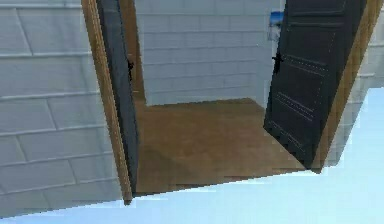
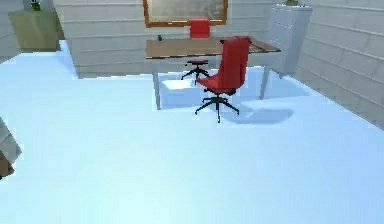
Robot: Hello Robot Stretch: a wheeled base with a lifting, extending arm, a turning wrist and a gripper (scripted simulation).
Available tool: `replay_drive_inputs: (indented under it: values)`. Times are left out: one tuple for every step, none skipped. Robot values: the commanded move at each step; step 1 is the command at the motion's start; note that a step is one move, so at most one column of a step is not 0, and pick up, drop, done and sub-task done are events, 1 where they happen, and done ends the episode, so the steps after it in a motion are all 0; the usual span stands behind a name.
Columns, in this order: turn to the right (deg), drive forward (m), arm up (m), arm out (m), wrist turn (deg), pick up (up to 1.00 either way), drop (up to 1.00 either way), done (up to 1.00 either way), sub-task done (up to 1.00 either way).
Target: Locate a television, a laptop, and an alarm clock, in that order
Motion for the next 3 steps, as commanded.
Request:
replay_drive_inputs:
  values:
    - [0.0,1.00,0.00,0.00,0.0,0.00,0.00,0.00,0.00]
    - [0.0,0.15,0.00,0.00,0.0,0.00,0.00,0.00,0.00]
    - [-9.0,0.00,0.00,0.00,0.0,0.00,0.00,0.00,0.00]
